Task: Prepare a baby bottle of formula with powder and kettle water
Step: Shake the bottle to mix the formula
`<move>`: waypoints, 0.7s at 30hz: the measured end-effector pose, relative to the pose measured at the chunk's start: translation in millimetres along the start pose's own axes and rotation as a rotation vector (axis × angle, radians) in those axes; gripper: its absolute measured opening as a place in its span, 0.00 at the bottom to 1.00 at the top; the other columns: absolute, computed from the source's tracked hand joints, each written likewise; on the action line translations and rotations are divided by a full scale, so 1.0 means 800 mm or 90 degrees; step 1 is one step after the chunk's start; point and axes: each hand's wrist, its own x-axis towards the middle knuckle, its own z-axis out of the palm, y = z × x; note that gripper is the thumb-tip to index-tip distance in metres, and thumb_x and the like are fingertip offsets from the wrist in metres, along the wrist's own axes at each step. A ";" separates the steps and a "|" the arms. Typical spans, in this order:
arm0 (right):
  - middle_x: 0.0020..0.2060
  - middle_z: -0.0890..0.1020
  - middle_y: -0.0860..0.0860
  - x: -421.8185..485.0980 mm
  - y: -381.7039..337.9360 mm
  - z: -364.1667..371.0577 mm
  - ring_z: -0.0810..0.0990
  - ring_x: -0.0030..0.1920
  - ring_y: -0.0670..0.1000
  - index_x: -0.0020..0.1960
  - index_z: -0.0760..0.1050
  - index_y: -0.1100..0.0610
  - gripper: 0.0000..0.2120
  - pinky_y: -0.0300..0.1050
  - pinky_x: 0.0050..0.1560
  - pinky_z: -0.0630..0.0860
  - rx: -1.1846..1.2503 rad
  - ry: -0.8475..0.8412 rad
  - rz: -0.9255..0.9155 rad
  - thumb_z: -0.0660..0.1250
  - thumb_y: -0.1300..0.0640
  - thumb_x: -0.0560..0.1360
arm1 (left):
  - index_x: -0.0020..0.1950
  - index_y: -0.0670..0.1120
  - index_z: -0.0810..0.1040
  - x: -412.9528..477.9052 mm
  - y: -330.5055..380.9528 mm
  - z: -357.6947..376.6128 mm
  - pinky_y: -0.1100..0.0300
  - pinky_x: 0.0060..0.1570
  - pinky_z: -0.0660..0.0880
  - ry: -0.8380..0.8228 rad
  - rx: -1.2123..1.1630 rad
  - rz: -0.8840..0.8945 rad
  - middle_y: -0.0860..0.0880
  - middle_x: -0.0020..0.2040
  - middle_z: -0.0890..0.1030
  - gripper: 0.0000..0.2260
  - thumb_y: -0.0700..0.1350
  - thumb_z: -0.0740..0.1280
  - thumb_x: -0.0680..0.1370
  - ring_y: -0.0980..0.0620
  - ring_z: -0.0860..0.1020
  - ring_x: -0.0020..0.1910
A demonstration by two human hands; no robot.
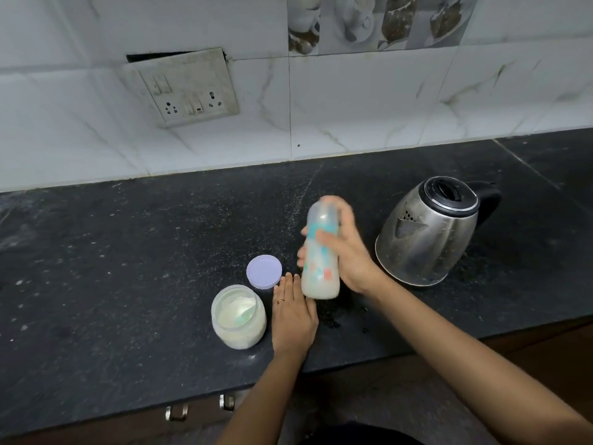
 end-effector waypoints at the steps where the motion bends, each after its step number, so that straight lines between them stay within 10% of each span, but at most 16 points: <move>1: 0.50 0.74 0.61 -0.003 -0.006 0.008 0.79 0.38 0.59 0.65 0.62 0.48 0.27 0.56 0.39 0.79 -0.025 -0.046 0.000 0.67 0.64 0.71 | 0.70 0.37 0.69 0.000 0.000 -0.001 0.48 0.72 0.61 0.005 -0.004 0.004 0.38 0.69 0.72 0.26 0.49 0.51 0.78 0.42 0.68 0.70; 5: 0.44 0.75 0.59 0.027 -0.018 0.009 0.79 0.36 0.58 0.68 0.60 0.51 0.25 0.55 0.40 0.79 -0.006 0.186 -0.091 0.65 0.61 0.75 | 0.70 0.37 0.70 0.002 0.000 0.003 0.51 0.73 0.59 -0.001 0.018 -0.012 0.38 0.69 0.72 0.26 0.49 0.50 0.78 0.43 0.68 0.71; 9: 0.49 0.75 0.61 0.021 -0.010 0.018 0.79 0.37 0.60 0.67 0.61 0.50 0.26 0.55 0.39 0.80 -0.131 -0.033 -0.039 0.64 0.64 0.73 | 0.69 0.36 0.70 0.000 0.000 0.000 0.51 0.73 0.59 0.005 0.012 -0.002 0.38 0.69 0.72 0.25 0.48 0.52 0.77 0.42 0.68 0.70; 14: 0.44 0.75 0.59 0.027 -0.006 0.004 0.79 0.36 0.57 0.67 0.59 0.50 0.23 0.54 0.40 0.80 -0.072 0.164 -0.103 0.63 0.62 0.76 | 0.70 0.37 0.70 0.001 0.000 0.001 0.50 0.72 0.59 0.005 0.012 -0.009 0.38 0.69 0.72 0.25 0.49 0.51 0.78 0.43 0.68 0.70; 17: 0.49 0.75 0.62 0.007 0.007 0.006 0.80 0.38 0.57 0.66 0.62 0.51 0.27 0.55 0.40 0.79 -0.135 -0.038 -0.026 0.67 0.64 0.71 | 0.71 0.37 0.69 0.001 -0.002 0.002 0.47 0.71 0.63 0.011 -0.006 0.010 0.38 0.69 0.72 0.25 0.48 0.53 0.77 0.42 0.69 0.70; 21: 0.47 0.75 0.61 0.007 0.015 0.003 0.79 0.36 0.58 0.64 0.63 0.47 0.22 0.58 0.41 0.79 -0.039 0.177 -0.095 0.65 0.63 0.75 | 0.71 0.37 0.69 0.001 -0.001 0.003 0.51 0.73 0.58 0.004 0.006 -0.005 0.39 0.70 0.70 0.26 0.49 0.51 0.78 0.44 0.66 0.71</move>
